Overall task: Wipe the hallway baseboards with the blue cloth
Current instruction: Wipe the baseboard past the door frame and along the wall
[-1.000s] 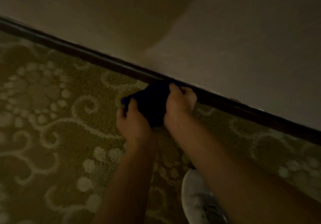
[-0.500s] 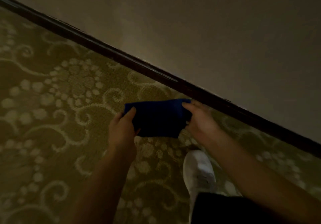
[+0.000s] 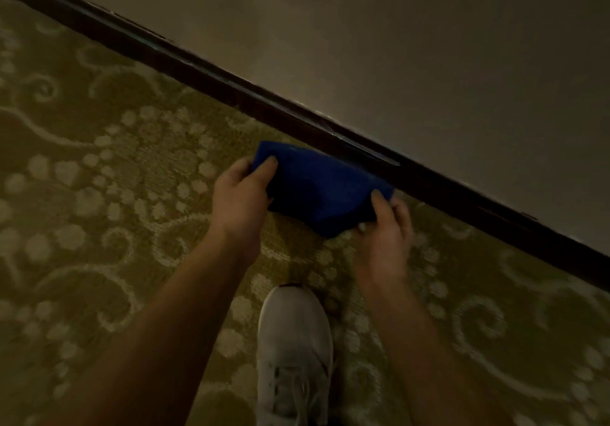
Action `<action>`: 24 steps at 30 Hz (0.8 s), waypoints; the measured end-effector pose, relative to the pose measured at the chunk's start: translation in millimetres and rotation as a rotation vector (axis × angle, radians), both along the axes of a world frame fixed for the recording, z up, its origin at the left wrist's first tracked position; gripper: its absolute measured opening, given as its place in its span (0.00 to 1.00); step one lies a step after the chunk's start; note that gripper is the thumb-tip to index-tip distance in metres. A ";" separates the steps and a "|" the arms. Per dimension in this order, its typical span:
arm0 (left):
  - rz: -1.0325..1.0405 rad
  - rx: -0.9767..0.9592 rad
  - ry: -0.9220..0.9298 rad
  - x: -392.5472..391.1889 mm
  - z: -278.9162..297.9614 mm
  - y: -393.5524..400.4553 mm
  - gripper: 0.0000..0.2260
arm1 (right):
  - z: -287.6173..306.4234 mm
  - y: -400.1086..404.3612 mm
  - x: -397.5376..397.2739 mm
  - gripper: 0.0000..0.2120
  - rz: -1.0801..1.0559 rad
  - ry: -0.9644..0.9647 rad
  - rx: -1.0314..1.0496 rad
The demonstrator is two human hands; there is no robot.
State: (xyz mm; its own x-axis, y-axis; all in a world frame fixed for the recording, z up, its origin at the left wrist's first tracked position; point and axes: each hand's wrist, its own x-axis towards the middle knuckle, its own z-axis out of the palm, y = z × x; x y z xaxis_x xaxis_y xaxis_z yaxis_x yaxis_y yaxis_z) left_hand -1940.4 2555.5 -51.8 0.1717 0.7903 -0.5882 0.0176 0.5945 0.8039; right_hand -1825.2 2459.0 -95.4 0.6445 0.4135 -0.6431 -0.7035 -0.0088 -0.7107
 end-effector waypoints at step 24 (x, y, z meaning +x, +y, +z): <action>0.132 -0.100 -0.109 68.6 -70.5 63.0 0.06 | -12.0 42.1 28.6 0.05 -0.078 0.135 -0.026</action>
